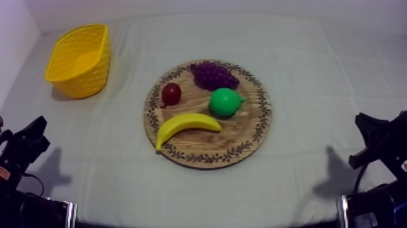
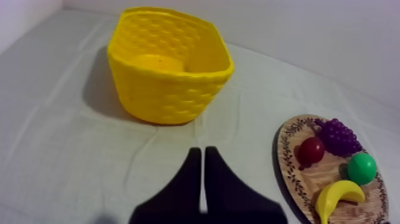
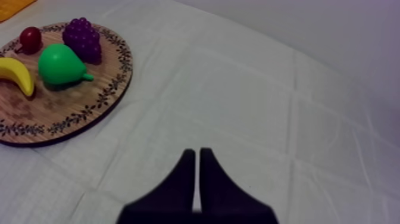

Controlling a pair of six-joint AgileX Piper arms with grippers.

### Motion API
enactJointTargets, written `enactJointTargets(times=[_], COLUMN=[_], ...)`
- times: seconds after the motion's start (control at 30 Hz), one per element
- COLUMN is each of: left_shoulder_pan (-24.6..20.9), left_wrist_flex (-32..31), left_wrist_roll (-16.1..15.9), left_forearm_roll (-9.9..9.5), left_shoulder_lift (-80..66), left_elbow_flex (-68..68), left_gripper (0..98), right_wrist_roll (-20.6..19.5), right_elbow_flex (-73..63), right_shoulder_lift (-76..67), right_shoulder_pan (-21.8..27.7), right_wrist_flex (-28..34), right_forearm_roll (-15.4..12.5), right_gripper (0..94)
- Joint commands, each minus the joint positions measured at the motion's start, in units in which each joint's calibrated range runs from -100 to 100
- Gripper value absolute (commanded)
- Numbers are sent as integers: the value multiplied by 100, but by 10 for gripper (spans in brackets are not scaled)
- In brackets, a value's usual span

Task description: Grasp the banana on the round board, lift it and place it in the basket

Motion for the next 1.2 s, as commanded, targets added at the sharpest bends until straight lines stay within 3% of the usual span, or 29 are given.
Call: enactJointTargets(times=[0.0, 0.8, 1.0, 1.17], left_shoulder_pan=[2, 2, 2, 2], left_wrist_flex=[-2, -2, 5, -31], left_wrist_roll=[1, 1, -377, -148], left_forearm_roll=[0, 0, 0, 0], left_shoulder_lift=[0, 0, 0, 0], left_elbow_flex=[-1, -1, -1, -1], left_gripper=[1, 1, 1, 7], right_wrist_roll=[-1, -1, -1, -1], right_elbow_flex=[-3, -3, -3, -3], right_shoulder_lift=[-4, -4, -4, -4], right_shoulder_pan=[1, 1, 1, 1], right_wrist_flex=[-1, -1, -1, -1], right_forearm_roll=[-2, -2, -2, -2], right_gripper=[5, 5, 5, 5])
